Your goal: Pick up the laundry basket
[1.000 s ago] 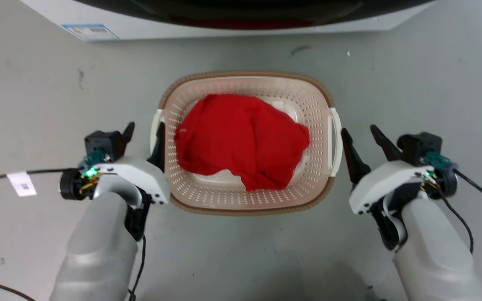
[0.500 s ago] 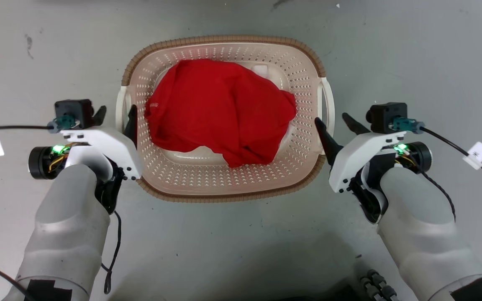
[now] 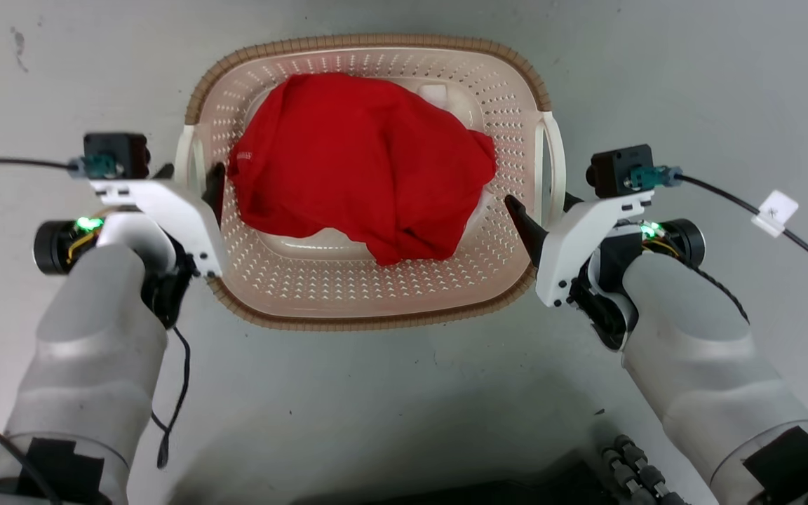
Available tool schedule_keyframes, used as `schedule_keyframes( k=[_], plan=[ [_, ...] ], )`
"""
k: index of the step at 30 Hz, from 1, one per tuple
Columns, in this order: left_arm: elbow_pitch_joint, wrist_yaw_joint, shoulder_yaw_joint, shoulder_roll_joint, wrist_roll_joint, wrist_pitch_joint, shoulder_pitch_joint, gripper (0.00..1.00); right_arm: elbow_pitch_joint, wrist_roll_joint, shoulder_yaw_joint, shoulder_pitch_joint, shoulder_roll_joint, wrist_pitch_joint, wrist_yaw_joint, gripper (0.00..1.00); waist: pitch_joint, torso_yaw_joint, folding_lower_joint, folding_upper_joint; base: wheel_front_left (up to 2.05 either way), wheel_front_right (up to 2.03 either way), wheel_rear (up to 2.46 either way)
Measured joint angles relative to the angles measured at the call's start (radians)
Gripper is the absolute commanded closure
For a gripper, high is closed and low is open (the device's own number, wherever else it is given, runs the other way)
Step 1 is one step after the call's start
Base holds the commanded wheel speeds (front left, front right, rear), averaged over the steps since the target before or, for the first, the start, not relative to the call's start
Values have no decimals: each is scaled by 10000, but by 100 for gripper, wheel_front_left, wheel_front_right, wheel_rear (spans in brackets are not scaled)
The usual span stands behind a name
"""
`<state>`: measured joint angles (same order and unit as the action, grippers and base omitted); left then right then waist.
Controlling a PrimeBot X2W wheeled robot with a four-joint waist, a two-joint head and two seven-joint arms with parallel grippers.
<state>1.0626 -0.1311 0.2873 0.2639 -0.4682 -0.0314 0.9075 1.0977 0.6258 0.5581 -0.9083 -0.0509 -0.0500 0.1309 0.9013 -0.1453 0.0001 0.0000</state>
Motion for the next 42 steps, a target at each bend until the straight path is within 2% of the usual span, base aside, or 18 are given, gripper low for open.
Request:
schedule_keyframes(
  k=[4,5,6,7,23,33,42],
  plan=[
    [81,-8,222,15,-320,322,329,0,142,393,395,-289,0,276,0,0,141,31,-1,0,0,0,0],
    [123,-10,263,4,-418,418,393,1,184,508,495,-336,0,393,0,36,156,45,-1,0,0,0,0],
    [140,-8,316,-4,-510,500,435,63,203,616,600,-374,2,500,0,72,168,58,-1,0,0,0,0],
    [148,-8,374,-27,-646,640,476,100,236,713,696,-413,2,606,0,100,172,64,-1,0,0,0,0],
    [270,19,1605,-374,-1793,1183,548,100,775,1852,1467,-547,-121,1277,-75,100,-542,170,0,0,0,0,0],
    [709,77,2288,-880,-2732,2186,307,100,863,2652,1839,71,-522,2481,-77,100,-2179,440,-1,0,0,0,0],
    [897,86,2650,-970,-3730,3381,-126,100,871,3216,2132,365,-736,3753,-77,100,-3921,685,-2,0,0,0,0]
  ],
)
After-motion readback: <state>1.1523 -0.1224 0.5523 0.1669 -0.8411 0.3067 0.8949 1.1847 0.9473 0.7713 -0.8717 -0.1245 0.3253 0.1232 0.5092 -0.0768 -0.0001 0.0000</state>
